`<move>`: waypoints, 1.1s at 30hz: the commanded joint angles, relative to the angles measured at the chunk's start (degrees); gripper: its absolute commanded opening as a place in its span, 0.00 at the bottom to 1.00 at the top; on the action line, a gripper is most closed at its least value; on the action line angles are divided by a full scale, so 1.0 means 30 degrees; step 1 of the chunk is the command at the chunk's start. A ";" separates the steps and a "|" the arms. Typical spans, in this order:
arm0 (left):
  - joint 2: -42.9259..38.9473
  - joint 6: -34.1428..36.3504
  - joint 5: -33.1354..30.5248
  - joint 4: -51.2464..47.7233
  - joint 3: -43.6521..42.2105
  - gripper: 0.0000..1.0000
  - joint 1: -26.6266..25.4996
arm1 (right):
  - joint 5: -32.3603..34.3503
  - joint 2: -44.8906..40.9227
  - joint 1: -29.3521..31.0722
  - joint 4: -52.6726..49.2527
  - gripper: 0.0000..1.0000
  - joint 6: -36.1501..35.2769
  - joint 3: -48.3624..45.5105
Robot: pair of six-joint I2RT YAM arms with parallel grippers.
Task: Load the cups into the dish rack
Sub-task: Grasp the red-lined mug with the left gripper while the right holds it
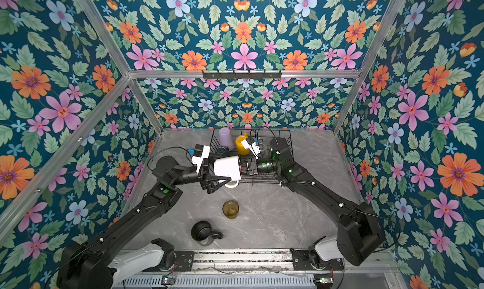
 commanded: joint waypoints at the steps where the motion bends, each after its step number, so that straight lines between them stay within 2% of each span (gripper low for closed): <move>1: -0.0069 0.0094 0.0065 0.0665 0.0145 1.00 -0.0057 | -0.0735 0.0149 0.0147 0.1654 0.00 -0.0111 0.0265; 11: 0.0197 -0.0118 0.0844 0.1008 0.0187 1.00 -0.0165 | -0.1016 0.0593 0.0390 0.1977 0.00 0.0013 0.0616; 19: 0.0280 -0.0457 0.1120 0.1615 0.0164 0.95 -0.0178 | -0.1117 0.0879 0.0605 0.2095 0.00 0.0067 0.0720; 25: 0.0352 -0.0658 0.1273 0.1898 0.0169 0.87 -0.0207 | -0.1010 0.0949 0.0730 0.2183 0.00 0.0170 0.0676; 33: 0.0382 -0.0801 0.1478 0.2034 0.0171 0.71 -0.0222 | -0.0759 0.1003 0.0725 0.2213 0.00 0.0204 0.0698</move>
